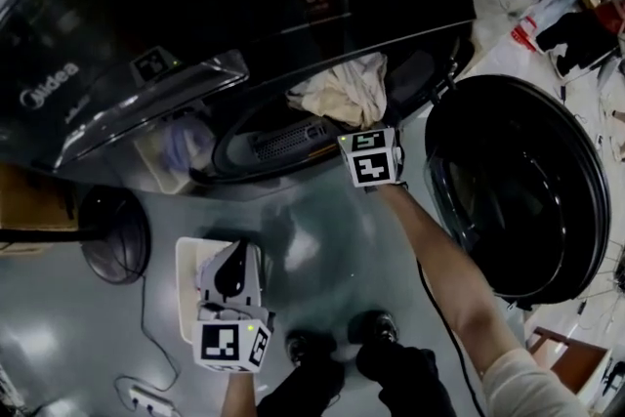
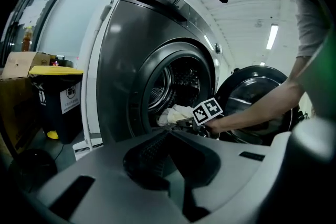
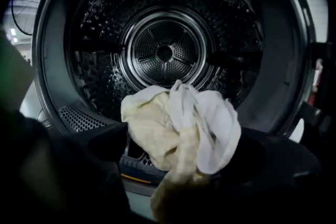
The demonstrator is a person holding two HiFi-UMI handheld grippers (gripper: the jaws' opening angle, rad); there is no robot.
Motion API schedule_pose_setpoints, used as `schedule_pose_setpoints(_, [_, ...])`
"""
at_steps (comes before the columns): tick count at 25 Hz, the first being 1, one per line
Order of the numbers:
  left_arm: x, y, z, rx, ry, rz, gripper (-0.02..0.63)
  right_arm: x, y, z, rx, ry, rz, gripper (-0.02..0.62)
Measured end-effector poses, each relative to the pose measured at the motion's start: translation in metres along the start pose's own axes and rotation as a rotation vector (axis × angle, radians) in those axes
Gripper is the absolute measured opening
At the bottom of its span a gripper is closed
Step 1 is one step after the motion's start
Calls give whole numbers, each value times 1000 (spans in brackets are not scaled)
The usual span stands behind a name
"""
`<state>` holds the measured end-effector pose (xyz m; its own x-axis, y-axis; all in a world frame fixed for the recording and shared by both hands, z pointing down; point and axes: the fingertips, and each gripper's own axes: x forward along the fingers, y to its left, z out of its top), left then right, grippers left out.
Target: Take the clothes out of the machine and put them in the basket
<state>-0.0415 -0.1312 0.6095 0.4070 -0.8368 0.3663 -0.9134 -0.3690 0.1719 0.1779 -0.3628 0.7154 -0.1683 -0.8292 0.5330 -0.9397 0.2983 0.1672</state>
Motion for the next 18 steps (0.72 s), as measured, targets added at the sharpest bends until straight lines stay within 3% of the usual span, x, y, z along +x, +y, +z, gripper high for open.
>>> schedule_pose_setpoints(6, [-1,7,-7,-7,-11,4,17,7,2,-5,22,-28,51,507])
schedule_pose_setpoints(7, [-1,8,-7,-10,-13,5,17,6,4,-5,28,-38,60,484])
schedule_pose_setpoints(11, [-1,8,-8,-8,-20,7,17,2,23,-4,19,-48,119,279])
schedule_pose_setpoints(14, [-5,8,-10,-6,-19,10,18,1,36,-4,-4,-40,144,175])
schedule_pose_setpoints(18, [-12,9,-5,-8,-24,21,18,-9,38,-1,-5,-25,156,114])
